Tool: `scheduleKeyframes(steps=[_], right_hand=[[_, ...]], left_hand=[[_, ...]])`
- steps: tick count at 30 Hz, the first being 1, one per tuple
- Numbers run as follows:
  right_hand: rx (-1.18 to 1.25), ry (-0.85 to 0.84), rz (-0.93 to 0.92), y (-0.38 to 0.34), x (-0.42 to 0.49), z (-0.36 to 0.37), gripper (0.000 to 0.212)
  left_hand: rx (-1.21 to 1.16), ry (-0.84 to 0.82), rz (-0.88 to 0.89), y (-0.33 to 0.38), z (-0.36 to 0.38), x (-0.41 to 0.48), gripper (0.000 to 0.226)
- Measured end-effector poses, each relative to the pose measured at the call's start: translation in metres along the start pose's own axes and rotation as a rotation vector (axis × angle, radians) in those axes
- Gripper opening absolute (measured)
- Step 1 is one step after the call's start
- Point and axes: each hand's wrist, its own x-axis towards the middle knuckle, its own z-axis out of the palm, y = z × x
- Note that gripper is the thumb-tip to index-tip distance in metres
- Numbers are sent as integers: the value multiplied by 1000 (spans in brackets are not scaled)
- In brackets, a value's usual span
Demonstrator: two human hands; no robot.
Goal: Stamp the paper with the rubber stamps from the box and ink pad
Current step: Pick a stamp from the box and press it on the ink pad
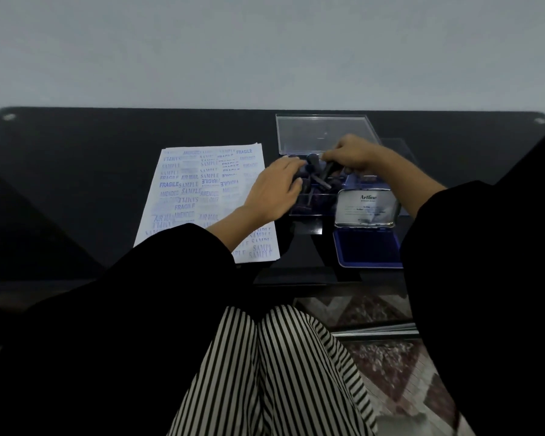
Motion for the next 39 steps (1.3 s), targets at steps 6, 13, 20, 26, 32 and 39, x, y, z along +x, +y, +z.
scheduleKeyframes(steps=[6, 13, 20, 26, 32, 39], right_hand=[[132, -26, -127, -9, 5, 10, 40], [224, -149, -107, -5, 5, 23, 38], [-29, -216, -146, 8, 3, 14, 39], [-199, -99, -193, -3, -1, 20, 28], [-370, 66, -226, -4, -5, 30, 35], [-352, 218, -221, -9, -11, 33, 39]], left_hand=[[-62, -9, -25, 1, -1, -4, 37], [-88, -34, -34, -2, 2, -5, 40], [-59, -72, -80, -2, 1, -7, 43], [-56, -82, -85, -2, 1, -7, 43], [-59, -90, -85, -1, 0, -7, 43], [-38, -98, -76, -1, -1, -6, 42]])
